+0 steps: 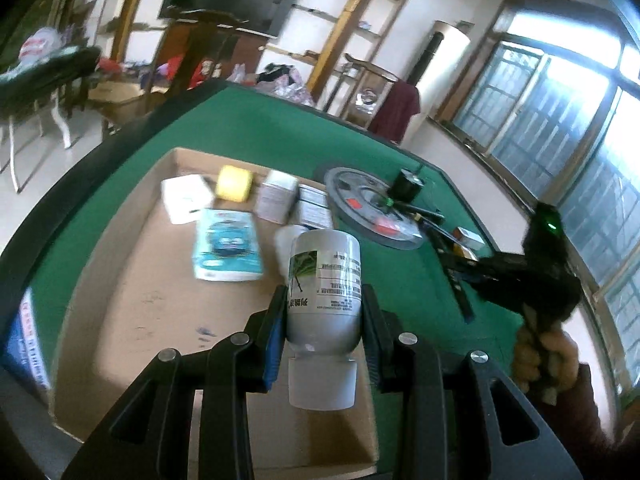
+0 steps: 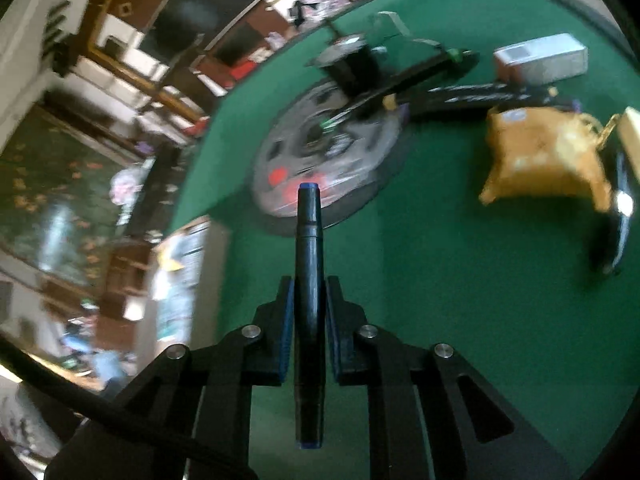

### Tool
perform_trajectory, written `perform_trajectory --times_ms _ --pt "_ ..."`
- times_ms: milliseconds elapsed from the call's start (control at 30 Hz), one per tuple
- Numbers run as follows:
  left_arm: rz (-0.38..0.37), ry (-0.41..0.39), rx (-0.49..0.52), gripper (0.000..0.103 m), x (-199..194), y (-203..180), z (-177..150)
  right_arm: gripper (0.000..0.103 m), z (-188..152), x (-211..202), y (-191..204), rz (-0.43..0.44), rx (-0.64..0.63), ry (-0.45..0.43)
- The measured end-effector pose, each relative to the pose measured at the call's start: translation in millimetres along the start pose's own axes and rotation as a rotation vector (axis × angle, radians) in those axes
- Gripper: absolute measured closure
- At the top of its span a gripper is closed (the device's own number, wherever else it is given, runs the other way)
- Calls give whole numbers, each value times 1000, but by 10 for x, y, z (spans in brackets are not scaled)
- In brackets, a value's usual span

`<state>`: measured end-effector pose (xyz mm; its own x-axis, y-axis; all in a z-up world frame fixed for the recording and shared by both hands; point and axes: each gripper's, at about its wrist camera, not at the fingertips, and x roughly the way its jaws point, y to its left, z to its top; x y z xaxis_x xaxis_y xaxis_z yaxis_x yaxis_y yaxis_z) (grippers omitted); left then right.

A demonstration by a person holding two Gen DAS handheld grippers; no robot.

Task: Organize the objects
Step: 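Carry pill bottle and marker into the cardboard box and open both grippers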

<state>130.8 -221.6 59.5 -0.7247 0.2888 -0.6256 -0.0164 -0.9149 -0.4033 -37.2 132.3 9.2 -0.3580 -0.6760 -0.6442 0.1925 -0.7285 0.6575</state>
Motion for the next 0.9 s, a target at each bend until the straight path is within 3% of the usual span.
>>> perform_trajectory --times_ms 200,433,600,900 --pt "140 34 -33 73 78 433 241 91 -203 207 659 110 -82 79" --pt "209 122 -71 73 463 848 384 90 -398 829 1287 124 -146 191" --pt "235 189 -103 73 686 1039 382 90 -475 1228 1589 24 -203 208" --pt "280 186 -107 72 683 1035 356 90 -461 1529 1974 -203 -377 139"
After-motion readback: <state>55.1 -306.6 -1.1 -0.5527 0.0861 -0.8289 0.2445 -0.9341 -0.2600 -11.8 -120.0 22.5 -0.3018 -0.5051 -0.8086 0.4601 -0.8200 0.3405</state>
